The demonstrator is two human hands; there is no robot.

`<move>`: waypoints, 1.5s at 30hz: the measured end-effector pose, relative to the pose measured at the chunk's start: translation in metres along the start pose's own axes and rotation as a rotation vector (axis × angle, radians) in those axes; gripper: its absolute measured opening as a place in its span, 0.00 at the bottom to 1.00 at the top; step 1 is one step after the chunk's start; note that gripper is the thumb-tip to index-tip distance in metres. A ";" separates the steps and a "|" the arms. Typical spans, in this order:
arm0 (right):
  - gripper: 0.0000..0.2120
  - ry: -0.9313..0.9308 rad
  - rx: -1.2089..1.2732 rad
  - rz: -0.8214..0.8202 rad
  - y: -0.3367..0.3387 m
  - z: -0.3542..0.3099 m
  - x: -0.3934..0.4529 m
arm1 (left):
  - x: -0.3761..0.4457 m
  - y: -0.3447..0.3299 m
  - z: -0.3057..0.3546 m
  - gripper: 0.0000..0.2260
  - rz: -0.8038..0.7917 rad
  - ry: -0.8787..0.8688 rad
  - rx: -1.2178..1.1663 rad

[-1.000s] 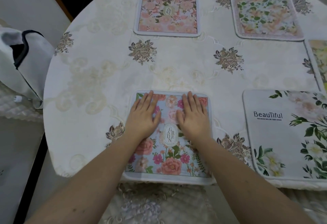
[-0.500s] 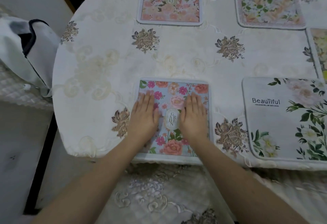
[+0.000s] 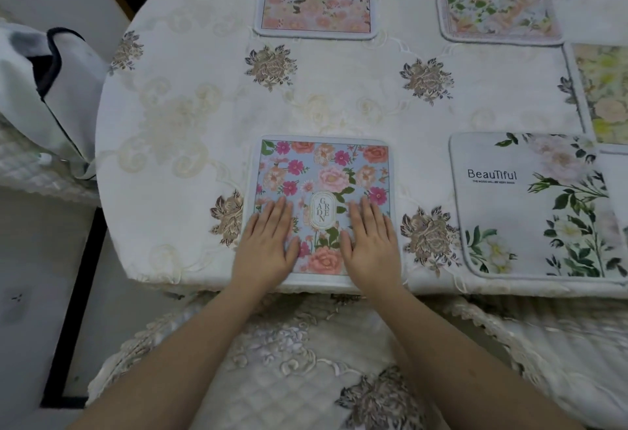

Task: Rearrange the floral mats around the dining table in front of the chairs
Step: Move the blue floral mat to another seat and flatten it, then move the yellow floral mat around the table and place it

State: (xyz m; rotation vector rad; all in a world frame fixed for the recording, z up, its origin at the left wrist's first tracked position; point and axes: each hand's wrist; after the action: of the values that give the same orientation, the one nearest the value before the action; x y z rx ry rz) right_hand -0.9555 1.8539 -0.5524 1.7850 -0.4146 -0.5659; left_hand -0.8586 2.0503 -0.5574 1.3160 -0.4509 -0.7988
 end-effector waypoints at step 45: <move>0.27 -0.289 -0.014 0.006 0.187 0.127 -0.135 | -0.007 0.140 0.224 0.32 -0.063 -0.381 0.122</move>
State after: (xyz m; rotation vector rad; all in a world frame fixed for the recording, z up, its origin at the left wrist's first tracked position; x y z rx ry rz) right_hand -1.1373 1.7756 -0.3791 1.6922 -0.6112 -0.8247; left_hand -0.9848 1.9107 -0.3714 1.2965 -0.7724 -1.0959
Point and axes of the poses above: each hand's wrist, its own x-axis towards the middle knuckle, its own y-axis out of the back of the hand, z = x × y, and after that the axes turned 11 degrees about -y, right-handed
